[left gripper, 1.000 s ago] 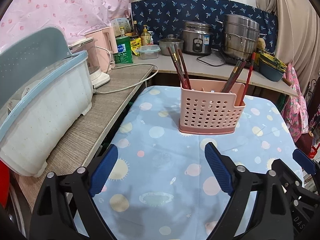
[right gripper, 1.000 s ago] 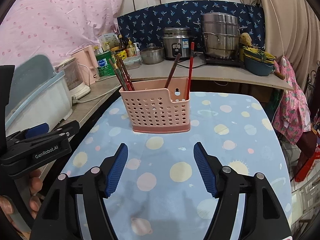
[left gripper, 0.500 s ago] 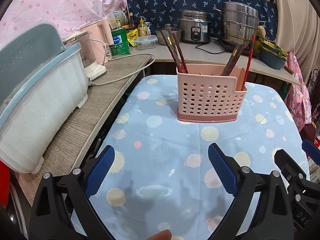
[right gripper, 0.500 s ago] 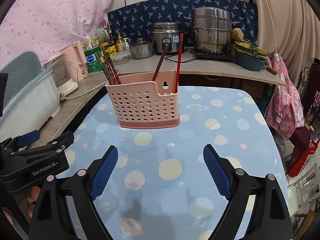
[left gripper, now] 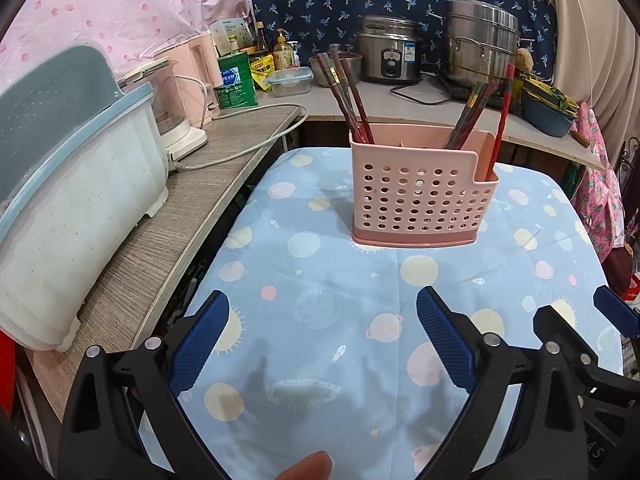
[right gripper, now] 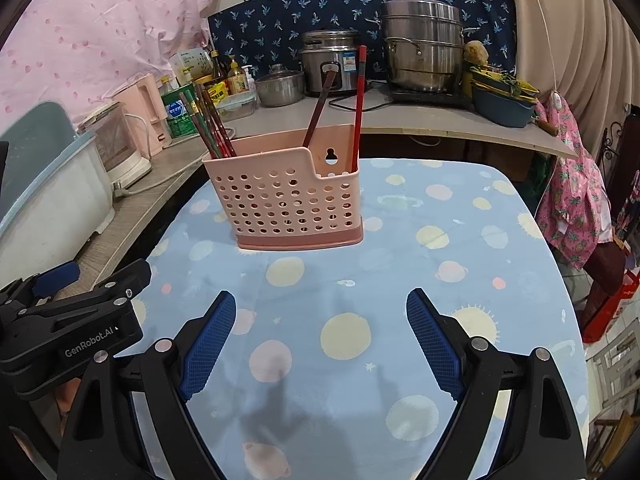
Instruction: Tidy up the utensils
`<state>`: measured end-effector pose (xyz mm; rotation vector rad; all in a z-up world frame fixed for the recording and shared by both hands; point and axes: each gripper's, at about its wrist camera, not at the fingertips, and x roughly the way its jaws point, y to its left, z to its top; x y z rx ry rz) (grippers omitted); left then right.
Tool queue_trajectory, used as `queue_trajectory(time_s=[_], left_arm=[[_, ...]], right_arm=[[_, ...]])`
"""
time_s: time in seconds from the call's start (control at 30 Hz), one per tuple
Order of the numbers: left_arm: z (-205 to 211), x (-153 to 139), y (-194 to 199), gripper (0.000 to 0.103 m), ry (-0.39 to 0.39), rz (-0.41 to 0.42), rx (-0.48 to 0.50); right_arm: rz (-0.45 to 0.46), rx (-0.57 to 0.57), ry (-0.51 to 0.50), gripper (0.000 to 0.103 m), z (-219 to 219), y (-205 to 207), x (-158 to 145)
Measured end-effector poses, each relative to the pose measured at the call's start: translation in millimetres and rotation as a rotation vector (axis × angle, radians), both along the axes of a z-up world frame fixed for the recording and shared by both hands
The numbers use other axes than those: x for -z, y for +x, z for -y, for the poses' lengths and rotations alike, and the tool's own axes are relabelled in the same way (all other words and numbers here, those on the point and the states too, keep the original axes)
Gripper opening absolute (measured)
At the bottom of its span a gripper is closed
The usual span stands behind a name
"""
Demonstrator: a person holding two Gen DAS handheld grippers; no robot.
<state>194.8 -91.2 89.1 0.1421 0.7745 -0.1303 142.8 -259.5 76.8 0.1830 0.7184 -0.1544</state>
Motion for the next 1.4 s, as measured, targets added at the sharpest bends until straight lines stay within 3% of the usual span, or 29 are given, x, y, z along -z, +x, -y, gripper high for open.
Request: queue_trajectory(time_s=[0.53,1.4], left_arm=[[3.0,5.7,24.9,0.091,-0.010,0.012,-0.022],[7.0,23.9,34.3,0.090,-0.022,-0.027,-0.009]], right_arm=[[0.014,0.002,-0.005,0.084,-0.6,26.3,5.0],[-0.012,0.022,-0.003,0.084,3.0,32.5,20.8]])
